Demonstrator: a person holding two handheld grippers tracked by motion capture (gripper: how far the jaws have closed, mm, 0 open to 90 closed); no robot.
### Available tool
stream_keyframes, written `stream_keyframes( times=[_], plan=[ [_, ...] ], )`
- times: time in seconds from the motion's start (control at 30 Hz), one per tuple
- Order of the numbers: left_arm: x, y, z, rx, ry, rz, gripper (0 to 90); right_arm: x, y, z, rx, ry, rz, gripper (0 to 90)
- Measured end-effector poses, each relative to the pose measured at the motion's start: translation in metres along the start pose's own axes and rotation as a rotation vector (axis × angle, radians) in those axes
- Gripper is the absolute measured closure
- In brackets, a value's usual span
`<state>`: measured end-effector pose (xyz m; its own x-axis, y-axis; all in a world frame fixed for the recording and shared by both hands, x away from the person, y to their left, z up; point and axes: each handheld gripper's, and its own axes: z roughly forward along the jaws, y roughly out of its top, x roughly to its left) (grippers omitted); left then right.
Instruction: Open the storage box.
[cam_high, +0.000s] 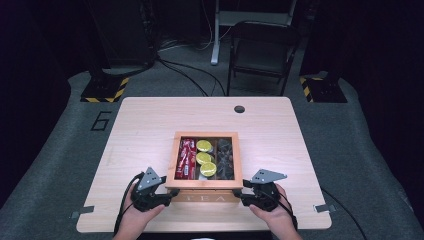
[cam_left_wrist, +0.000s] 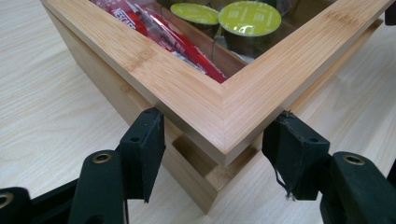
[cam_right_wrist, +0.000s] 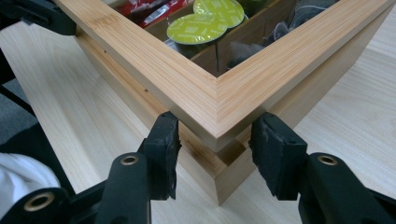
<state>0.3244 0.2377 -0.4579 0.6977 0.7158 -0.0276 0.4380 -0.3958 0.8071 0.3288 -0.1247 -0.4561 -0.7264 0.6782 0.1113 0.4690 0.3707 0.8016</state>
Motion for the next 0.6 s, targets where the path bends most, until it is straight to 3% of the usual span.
stream_keyframes(
  times=[0.27, 0.33, 0.43, 0.6],
  plan=[
    [0.002, 0.01, -0.004, 0.002, 0.022, 0.019, 39.4, -0.002, 0.01, -0.004, 0.01, 0.026, 0.06, 51.8],
    [0.002, 0.015, -0.005, -0.009, 0.029, 0.006, 40.1, -0.002, 0.02, -0.005, 0.019, 0.01, 0.022, 51.2],
    [0.004, 0.019, -0.008, -0.027, 0.028, -0.019, 40.6, -0.002, 0.023, -0.005, 0.016, 0.001, 0.019, 51.2],
    [0.006, 0.025, -0.012, -0.042, 0.041, -0.028, 41.0, -0.005, 0.03, -0.008, -0.011, -0.003, 0.019, 50.2]
  ],
)
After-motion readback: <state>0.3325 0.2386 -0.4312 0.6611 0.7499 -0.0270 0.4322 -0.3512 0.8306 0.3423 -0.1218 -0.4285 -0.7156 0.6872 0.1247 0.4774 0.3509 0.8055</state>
